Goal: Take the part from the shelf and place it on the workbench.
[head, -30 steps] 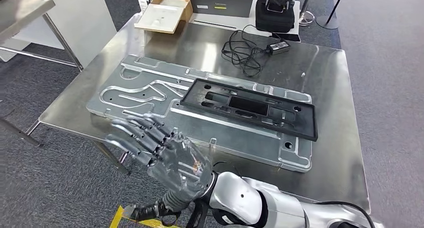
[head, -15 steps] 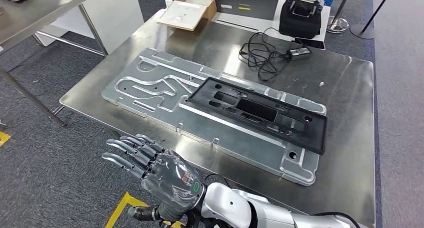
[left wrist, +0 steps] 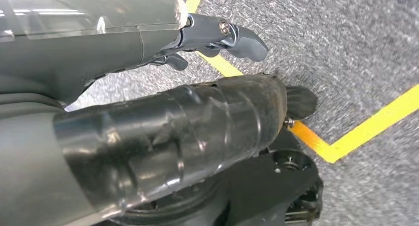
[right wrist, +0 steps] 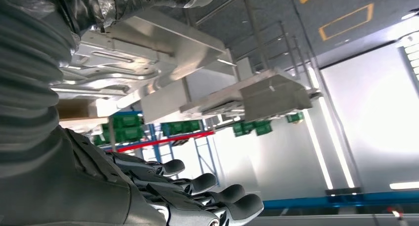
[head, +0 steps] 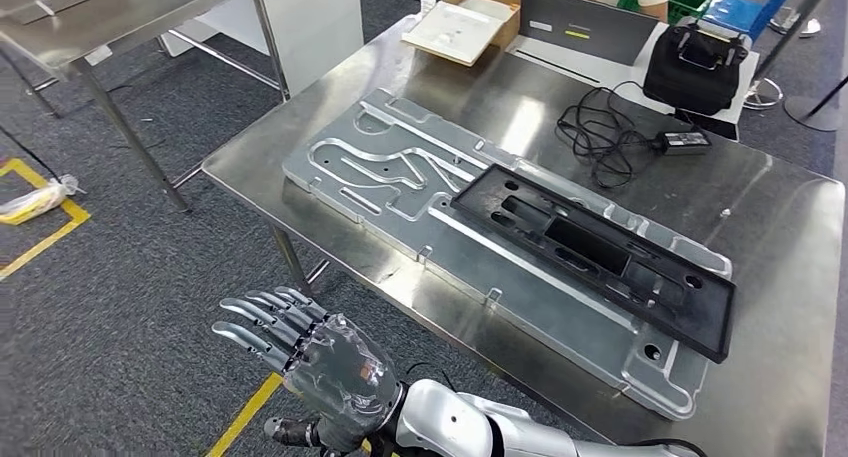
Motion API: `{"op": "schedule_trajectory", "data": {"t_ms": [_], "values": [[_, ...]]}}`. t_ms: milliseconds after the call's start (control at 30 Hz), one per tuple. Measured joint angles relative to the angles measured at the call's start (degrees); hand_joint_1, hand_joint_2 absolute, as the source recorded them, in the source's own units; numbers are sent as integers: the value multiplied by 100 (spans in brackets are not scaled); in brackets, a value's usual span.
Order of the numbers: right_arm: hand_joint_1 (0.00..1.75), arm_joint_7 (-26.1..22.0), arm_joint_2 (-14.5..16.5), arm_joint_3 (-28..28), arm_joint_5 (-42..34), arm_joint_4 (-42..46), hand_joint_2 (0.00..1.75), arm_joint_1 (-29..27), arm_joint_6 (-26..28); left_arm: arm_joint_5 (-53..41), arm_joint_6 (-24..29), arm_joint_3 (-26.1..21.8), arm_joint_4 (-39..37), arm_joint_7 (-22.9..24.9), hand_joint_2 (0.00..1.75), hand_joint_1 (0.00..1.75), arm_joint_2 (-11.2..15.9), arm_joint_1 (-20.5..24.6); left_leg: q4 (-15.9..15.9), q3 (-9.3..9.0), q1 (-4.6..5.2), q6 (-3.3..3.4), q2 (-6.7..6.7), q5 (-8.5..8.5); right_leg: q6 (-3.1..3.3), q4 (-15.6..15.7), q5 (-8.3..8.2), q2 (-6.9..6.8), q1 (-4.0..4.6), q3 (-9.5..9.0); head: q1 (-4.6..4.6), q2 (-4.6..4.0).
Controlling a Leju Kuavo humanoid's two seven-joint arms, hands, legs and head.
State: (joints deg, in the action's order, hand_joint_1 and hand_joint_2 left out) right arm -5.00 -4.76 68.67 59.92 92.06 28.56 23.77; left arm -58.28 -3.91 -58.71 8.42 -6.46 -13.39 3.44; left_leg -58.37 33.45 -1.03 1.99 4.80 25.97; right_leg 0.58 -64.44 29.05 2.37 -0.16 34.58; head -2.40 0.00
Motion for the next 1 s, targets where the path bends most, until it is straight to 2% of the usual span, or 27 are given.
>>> {"op": "schedule_trajectory", "data": {"t_ms": [33,67,100,133,167,200,233,267,300,333,367,400,433,467,533,567,600,667,700,733,800,833,867,900,933,967,1000], "values": [[0,12,9,7,19,-15,175,-4,4,-9,8,0,-3,-9,0,0,-8,11,1,9,-7,-23,76,-11,44,308,-117,120,4,-136,-3,0],[0,16,13,14,31,-32,175,-7,20,-19,17,-1,-6,-20,0,0,-16,19,6,26,-23,-55,136,-24,78,473,-151,203,10,-206,-3,0],[0,13,16,21,41,-57,175,-11,50,-29,27,-1,-9,-31,0,0,-24,23,18,45,-40,-95,197,-41,98,521,-132,219,18,-226,-4,0],[0,6,27,28,53,-86,175,-11,86,-40,33,0,-13,-39,0,0,-26,21,41,55,-49,-139,260,-60,113,573,-146,162,25,-244,-8,0],[0,0,42,36,69,-119,175,-13,119,-48,39,0,-16,-42,0,0,-27,13,45,64,-51,-169,230,-62,125,634,-169,89,13,-274,-6,0],[0,-2,64,49,92,-152,175,-17,150,-59,45,1,-20,-42,0,0,-29,7,12,84,-39,-194,121,-35,140,709,-199,23,-4,-315,-4,0],[0,4,84,65,127,-187,175,-22,180,-75,51,1,-22,-41,0,0,-29,10,-127,158,-24,-212,-44,58,158,783,-229,-60,-20,-354,-2,0],[0,13,97,84,167,-225,175,-29,213,-92,57,1,-22,-39,0,0,-28,18,-391,291,-23,-221,-233,210,171,826,-244,-148,-28,-379,1,0],[0,23,105,105,206,-272,175,-42,250,-113,62,1,-22,-37,0,0,-27,29,-733,468,-22,-243,-353,383,184,839,-243,-233,-24,-387,3,0],[0,32,106,125,239,-327,175,-59,284,-132,66,1,-22,-34,0,0,-27,38,-1095,656,-32,-268,-406,534,191,836,-235,-337,-20,-386,3,0],[0,38,107,142,257,-382,175,-79,313,-147,68,1,-22,-31,0,0,-26,37,-1338,780,-46,-294,-426,595,191,825,-221,-428,-19,-383,4,0],[0,41,108,159,267,-439,175,-95,344,-161,71,1,-22,-27,0,0,-25,27,-1376,797,-62,-320,-445,543,180,807,-204,-513,-22,-381,3,0],[0,43,111,174,272,-486,175,-105,375,-171,73,2,-22,-25,0,0,-22,15,-1195,698,-78,-343,-479,397,161,779,-179,-589,-30,-379,3,0],[0,44,116,190,274,-527,175,-110,407,-182,75,2,-22,-23,0,0,-19,5,-838,503,-91,-361,-557,203,133,737,-146,-655,-40,-378,3,0],[0,43,132,214,277,-602,175,-115,463,-204,79,3,-24,-23,0,0,-20,12,-216,158,-68,-341,-740,-10,51,641,-66,-766,-27,-365,1,0],[0,37,140,223,282,-636,175,-122,487,-213,79,3,-25,-22,0,0,-21,17,-71,86,-50,-308,-786,-31,14,604,-36,-809,-11,-363,-2,0],[0,23,152,227,294,-670,175,-139,511,-219,82,4,-25,-20,0,0,-22,20,-53,85,-26,-263,-773,-5,-19,590,-22,-849,5,-366,-3,0],[0,-6,192,228,345,-739,175,-188,550,-223,88,4,-25,-9,0,0,-17,7,-40,105,-32,-176,-659,-25,-76,581,1,-892,-7,-388,-3,0],[0,-12,211,227,375,-770,175,-209,561,-225,92,4,-25,-6,0,0,-15,6,-29,108,-39,-135,-606,-38,-105,529,62,-819,-26,-377,-3,0],[0,-8,220,227,396,-794,175,-219,565,-226,94,4,-25,-3,0,0,-15,11,-16,114,-51,-96,-552,-56,-129,367,192,-687,-43,-314,-4,0],[0,4,204,227,391,-829,175,-230,566,-232,96,4,-26,-2,0,0,-16,25,-6,135,-48,-49,-441,-81,-149,-267,575,-383,-61,-32,-7,0],[0,6,193,227,380,-848,175,-244,562,-236,96,5,-26,2,0,0,-16,26,-6,148,-39,-38,-377,-88,-146,-662,747,-306,-59,159,-7,0],[0,4,187,227,371,-870,175,-258,556,-240,96,5,-27,7,0,0,-16,22,-7,157,-27,-31,-305,-93,-138,-951,827,-274,-55,307,-6,0],[0,4,184,227,372,-891,175,-271,545,-245,96,5,-27,11,0,0,-16,16,-7,161,-16,-26,-228,-97,-119,-1072,803,-257,-51,381,-5,0],[0,8,183,227,374,-905,175,-278,531,-250,96,5,-26,16,0,0,-16,13,-8,159,-5,-24,-145,-102,-89,-957,661,-239,-44,343,-5,0],[0,15,183,227,377,-914,175,-277,517,-254,94,5,-26,20,0,0,-16,13,-8,151,4,-23,-58,-107,-42,-624,431,-178,-32,198,-5,0],[0,24,182,227,379,-917,175,-274,506,-257,93,4,-27,23,0,0,-24,14,-8,147,1,-27,21,-112,21,-207,211,-35,-20,17,-5,0]]}}
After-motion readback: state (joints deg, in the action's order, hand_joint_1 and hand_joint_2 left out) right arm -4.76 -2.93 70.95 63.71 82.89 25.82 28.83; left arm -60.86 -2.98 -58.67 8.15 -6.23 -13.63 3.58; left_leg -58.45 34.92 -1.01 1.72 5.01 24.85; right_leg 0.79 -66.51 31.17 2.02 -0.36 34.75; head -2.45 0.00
